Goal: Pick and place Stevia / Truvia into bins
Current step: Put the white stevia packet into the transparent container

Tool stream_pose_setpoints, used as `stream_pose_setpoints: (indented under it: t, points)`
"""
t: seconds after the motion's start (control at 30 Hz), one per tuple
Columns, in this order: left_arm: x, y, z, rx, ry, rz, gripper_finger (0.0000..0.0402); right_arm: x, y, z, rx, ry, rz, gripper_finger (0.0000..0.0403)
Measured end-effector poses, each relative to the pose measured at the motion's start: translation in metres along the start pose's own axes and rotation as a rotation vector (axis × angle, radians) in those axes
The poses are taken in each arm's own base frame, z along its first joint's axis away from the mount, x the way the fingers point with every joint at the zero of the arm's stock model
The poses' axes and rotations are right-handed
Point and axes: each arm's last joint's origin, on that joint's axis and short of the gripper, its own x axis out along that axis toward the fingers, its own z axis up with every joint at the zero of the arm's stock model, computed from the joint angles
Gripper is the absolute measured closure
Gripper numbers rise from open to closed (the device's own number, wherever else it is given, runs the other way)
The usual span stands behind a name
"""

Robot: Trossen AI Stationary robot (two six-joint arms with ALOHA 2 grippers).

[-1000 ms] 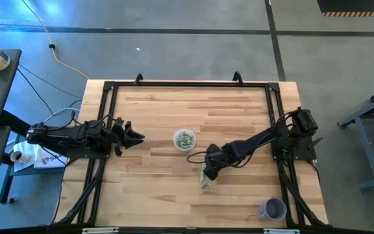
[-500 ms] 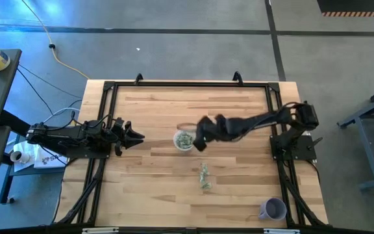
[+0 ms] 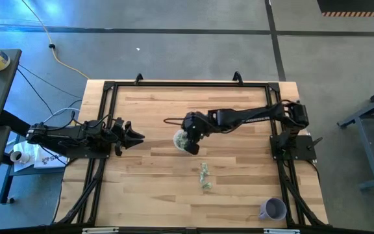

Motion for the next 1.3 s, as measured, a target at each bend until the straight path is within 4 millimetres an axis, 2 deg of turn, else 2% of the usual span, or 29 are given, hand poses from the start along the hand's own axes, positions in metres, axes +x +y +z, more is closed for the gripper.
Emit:
stream_pose_setpoints:
  t: [0.13, 0.27, 0.4, 0.53, 0.7, 0.87, 0.97, 1.1, 1.3]
  points:
    - [0.000, 0.000, 0.000, 0.000, 0.000, 0.000, 0.0245, 0.022, -0.004, -0.012, 0.014, 0.102, 0.048, 0.0390]
    - [0.000, 0.000, 0.000, 0.000, 0.000, 0.000, 0.0245, 0.041, -0.008, -0.016, 0.024, 0.128, 0.044, 0.0374]
    - [0.000, 0.000, 0.000, 0.000, 0.000, 0.000, 0.0245, 0.038, -0.007, -0.011, 0.028, 0.072, 0.013, 0.0355]
    - [0.000, 0.000, 0.000, 0.000, 0.000, 0.000, 0.0245, 0.034, -0.007, -0.012, 0.025, 0.100, 0.033, 0.0326]
    - [0.000, 0.000, 0.000, 0.000, 0.000, 0.000, 0.0245, 0.018, -0.004, -0.013, 0.005, 0.136, 0.074, 0.0281]
    - [0.000, 0.000, 0.000, 0.000, 0.000, 0.000, 0.0245, -0.020, 0.012, -0.016, -0.190, 0.095, -0.091, 0.0250]
    - [0.000, 0.000, 0.000, 0.000, 0.000, 0.000, 0.0245, -0.027, 0.024, -0.031, -0.329, 0.197, -0.125, 0.0237]
    - [0.000, 0.000, 0.000, 0.000, 0.000, 0.000, 0.0245, -0.020, 0.045, -0.055, -0.470, 0.373, 0.007, 0.0220]
    - [0.000, 0.000, 0.000, 0.000, 0.000, 0.000, 0.0245, 0.008, 0.070, -0.080, -0.751, 0.477, 0.097, 0.0194]
